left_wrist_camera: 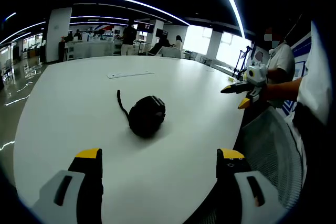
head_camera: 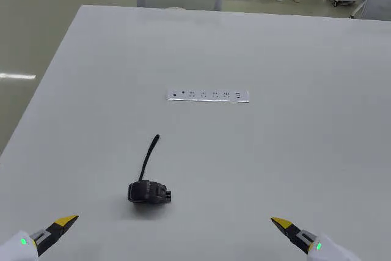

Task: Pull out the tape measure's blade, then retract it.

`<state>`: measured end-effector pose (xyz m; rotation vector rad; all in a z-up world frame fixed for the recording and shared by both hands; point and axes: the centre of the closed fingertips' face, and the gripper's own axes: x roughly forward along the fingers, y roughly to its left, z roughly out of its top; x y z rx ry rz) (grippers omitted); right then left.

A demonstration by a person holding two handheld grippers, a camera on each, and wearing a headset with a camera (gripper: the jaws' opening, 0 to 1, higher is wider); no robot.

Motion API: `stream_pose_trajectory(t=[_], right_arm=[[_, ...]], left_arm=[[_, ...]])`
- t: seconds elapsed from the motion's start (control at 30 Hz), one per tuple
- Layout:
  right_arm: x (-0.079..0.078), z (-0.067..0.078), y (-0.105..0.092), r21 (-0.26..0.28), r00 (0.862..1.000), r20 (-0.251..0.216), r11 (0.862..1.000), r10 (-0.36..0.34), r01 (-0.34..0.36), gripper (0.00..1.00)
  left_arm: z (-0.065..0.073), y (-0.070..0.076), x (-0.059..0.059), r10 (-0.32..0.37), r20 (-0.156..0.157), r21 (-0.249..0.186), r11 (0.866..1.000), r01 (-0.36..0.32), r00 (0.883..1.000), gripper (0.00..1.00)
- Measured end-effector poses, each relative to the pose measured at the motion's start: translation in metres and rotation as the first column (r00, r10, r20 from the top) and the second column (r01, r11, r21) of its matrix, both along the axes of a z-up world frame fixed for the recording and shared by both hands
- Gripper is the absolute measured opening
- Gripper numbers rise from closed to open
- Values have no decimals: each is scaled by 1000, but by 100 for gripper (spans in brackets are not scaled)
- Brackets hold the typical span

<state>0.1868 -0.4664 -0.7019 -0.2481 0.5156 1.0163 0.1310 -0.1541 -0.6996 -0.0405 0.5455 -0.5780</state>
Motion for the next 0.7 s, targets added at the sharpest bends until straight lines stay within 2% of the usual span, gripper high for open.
stream_pose_trajectory(t=[0.7], right_arm=[[0, 1, 2, 2, 1000, -2, 1000, 1, -1, 74]], left_arm=[[-1, 2, 0, 2, -3, 6, 1000, -2, 1000, 87]])
